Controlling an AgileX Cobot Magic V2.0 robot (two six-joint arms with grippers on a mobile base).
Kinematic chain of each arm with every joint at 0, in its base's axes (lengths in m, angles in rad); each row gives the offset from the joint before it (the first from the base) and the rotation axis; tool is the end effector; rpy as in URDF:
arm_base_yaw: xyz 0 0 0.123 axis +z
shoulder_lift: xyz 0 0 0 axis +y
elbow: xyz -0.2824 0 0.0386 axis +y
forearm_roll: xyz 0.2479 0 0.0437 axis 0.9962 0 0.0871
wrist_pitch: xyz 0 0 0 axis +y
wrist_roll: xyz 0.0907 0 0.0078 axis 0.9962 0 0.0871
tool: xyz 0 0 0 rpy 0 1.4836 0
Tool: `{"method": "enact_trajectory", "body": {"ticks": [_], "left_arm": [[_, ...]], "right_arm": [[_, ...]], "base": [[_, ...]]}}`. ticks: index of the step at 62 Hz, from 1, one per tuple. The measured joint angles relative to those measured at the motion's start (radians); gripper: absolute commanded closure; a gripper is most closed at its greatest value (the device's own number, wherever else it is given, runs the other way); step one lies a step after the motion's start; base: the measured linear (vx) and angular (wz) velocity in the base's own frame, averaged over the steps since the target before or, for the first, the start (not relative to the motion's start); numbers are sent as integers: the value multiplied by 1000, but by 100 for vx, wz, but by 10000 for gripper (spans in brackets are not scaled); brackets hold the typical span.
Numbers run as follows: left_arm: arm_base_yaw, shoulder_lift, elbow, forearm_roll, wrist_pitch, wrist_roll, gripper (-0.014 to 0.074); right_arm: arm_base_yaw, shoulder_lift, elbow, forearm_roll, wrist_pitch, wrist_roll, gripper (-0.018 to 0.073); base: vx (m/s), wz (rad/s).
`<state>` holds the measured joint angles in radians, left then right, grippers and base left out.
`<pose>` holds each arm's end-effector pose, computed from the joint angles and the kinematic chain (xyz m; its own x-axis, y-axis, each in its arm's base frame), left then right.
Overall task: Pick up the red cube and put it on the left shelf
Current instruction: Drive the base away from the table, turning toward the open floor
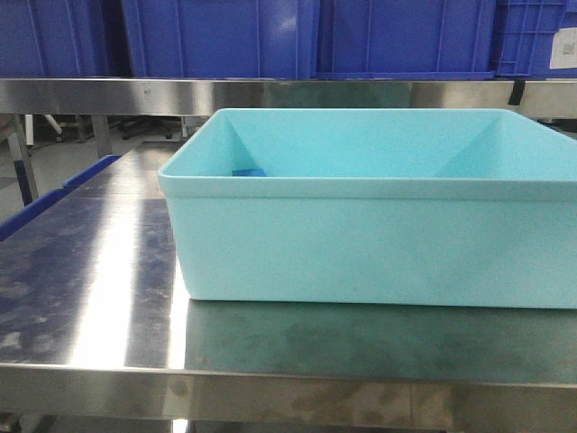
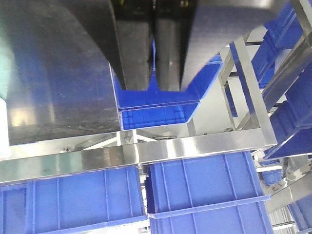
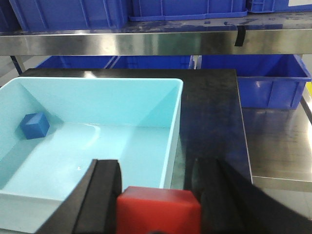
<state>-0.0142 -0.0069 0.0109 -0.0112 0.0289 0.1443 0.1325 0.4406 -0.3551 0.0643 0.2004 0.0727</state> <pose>0.0563 -0.0008 0.2072 0.0557 0.1319 -0.9897 0.0072 0.9912 0.1325 0.0999 0.0145 0.2827 -0.2130 0.1081 -0.9710 -0.1168 0.9839 0.1351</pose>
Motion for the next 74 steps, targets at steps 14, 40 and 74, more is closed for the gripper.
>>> {"method": "enact_trajectory", "body": {"ticks": [14,40,74], "left_arm": [[0,0,0,0,0,0,491],[0,0,0,0,0,0,491],[0,0,0,0,0,0,491]], "right_arm": [[0,0,0,0,0,0,503],[0,0,0,0,0,0,503],[0,0,0,0,0,0,503]], "base": [[-5,1],[-7,15],[-10,24]]}}
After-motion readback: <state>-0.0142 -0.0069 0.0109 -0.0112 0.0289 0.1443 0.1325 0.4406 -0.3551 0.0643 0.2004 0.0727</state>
